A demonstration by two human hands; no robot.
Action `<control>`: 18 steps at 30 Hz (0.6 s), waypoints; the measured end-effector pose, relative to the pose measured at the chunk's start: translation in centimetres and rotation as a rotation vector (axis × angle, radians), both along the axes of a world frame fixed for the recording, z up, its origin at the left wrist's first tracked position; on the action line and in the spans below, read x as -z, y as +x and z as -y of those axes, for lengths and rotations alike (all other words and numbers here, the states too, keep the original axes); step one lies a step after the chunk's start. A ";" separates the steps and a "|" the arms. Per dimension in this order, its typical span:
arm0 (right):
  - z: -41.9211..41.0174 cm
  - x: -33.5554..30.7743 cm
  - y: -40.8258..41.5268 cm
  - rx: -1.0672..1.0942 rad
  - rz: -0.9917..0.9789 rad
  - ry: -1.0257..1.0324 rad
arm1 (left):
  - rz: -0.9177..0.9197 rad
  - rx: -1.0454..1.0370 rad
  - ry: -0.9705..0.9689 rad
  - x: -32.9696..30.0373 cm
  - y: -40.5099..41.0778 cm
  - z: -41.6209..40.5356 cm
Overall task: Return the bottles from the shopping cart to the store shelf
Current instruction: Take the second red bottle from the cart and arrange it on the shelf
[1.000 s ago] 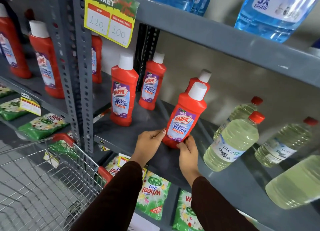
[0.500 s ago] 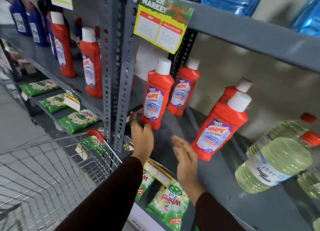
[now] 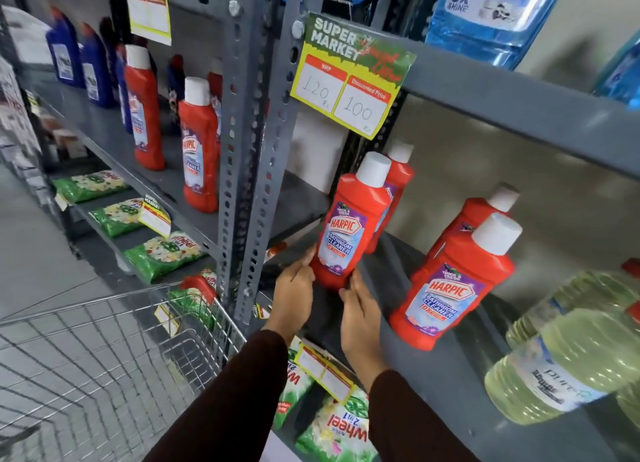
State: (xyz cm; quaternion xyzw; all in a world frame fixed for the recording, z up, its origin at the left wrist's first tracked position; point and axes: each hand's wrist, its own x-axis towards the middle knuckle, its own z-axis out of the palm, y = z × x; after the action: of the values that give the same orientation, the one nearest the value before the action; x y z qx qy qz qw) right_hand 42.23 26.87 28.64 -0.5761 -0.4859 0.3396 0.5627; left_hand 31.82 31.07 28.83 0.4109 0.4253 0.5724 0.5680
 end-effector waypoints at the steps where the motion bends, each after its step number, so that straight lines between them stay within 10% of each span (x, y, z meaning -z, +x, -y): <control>1: 0.1 0.0 0.0 0.024 0.010 0.003 | 0.002 0.017 -0.012 -0.1 0.0 -0.1; 18: 0.2 0.1 0.5 0.163 0.033 -0.003 | -0.087 0.132 -0.213 0.5 0.7 -2.6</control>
State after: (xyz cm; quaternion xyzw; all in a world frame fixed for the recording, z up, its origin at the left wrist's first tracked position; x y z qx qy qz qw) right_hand 42.77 26.72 28.52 -0.6202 -0.4458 0.2839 0.5796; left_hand 32.56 33.71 28.29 0.3998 0.4799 0.4669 0.6260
